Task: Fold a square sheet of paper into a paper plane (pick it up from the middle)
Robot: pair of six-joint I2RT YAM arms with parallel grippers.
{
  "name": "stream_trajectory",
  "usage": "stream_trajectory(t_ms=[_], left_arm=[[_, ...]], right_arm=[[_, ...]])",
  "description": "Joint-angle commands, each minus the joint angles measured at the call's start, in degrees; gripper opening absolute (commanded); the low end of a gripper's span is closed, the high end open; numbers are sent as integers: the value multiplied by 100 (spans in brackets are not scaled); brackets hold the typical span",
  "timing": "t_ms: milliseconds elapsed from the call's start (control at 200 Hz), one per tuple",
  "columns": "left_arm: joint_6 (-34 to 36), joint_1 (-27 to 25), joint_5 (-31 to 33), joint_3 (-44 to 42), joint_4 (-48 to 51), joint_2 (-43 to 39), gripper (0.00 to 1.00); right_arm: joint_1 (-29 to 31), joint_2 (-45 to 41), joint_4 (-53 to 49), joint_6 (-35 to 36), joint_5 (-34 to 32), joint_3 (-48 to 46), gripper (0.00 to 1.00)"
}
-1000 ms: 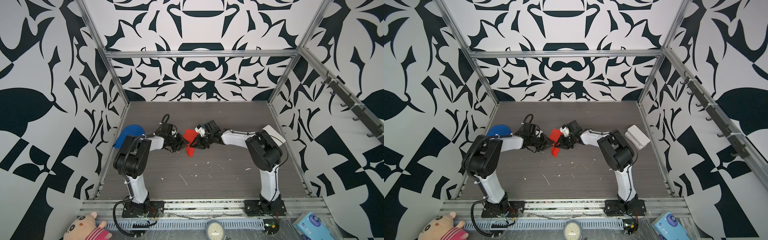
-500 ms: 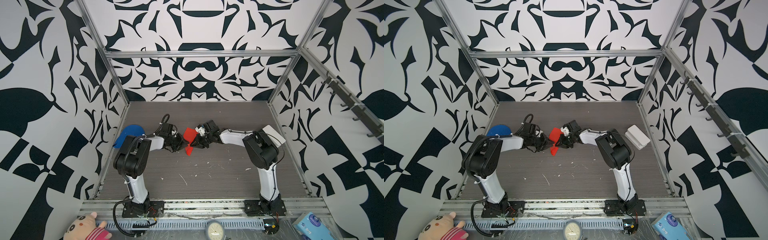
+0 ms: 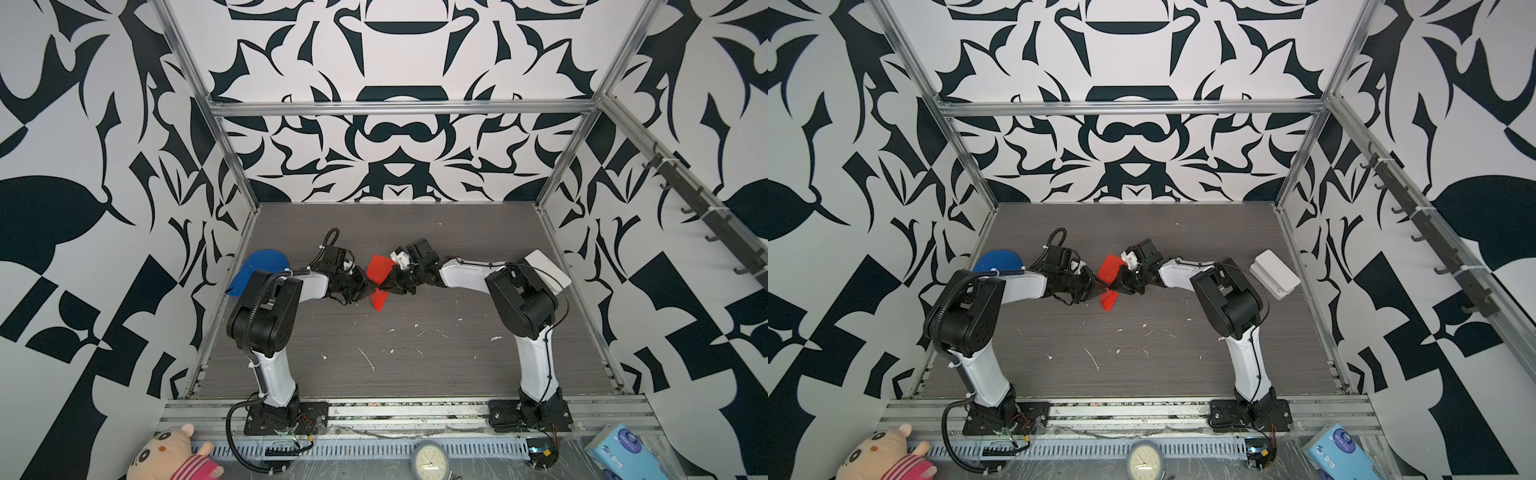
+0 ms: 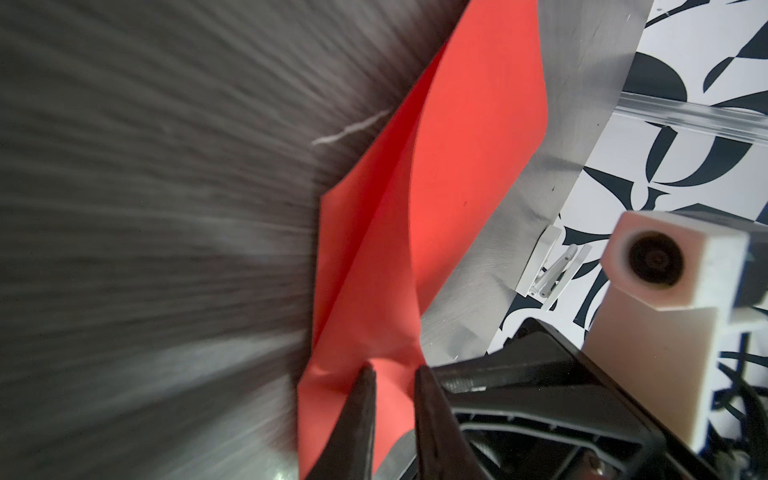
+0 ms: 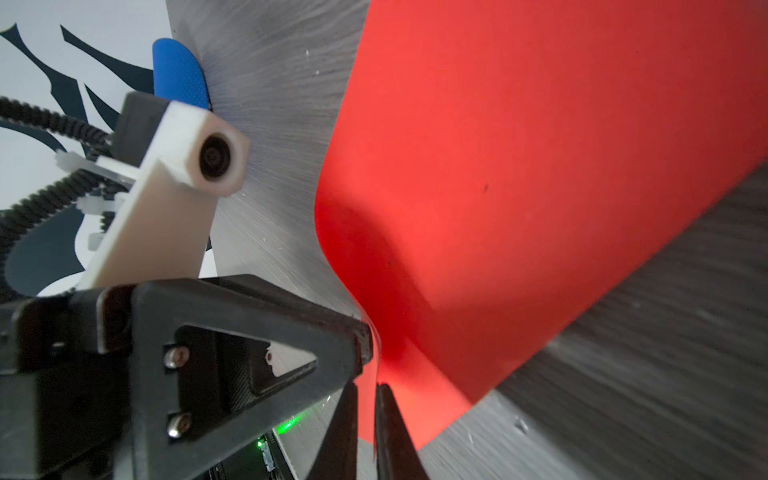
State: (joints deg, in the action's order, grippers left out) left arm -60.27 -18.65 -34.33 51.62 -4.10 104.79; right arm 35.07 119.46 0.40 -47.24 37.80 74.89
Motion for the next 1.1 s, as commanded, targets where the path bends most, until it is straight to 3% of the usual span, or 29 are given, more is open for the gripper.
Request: stream_trajectory(t_ms=[0,105,220,360,550,785,1095], left_arm=[[-64,-8,38,6,-65,-20,21],[-72,-15,30,16,-65,-16,21],[-73,-15,27,24,-39,-80,21],[67,-7,-22,171,122,-391,27],[572,84,56,730,856,-543,34],[714,98,222,1120,1288,-222,32],[1022,56,658,1307,2022,15,26]], right_arm=[[11,-107,36,19,109,74,16],[4,-107,21,40,105,43,14],[13,-107,-145,214,-5,90,0],[9,-128,-701,824,-177,262,0],[10,-281,-1374,1901,150,316,0],[10,-592,-2007,2698,405,293,0],[333,-722,-3181,3845,-168,879,0]])
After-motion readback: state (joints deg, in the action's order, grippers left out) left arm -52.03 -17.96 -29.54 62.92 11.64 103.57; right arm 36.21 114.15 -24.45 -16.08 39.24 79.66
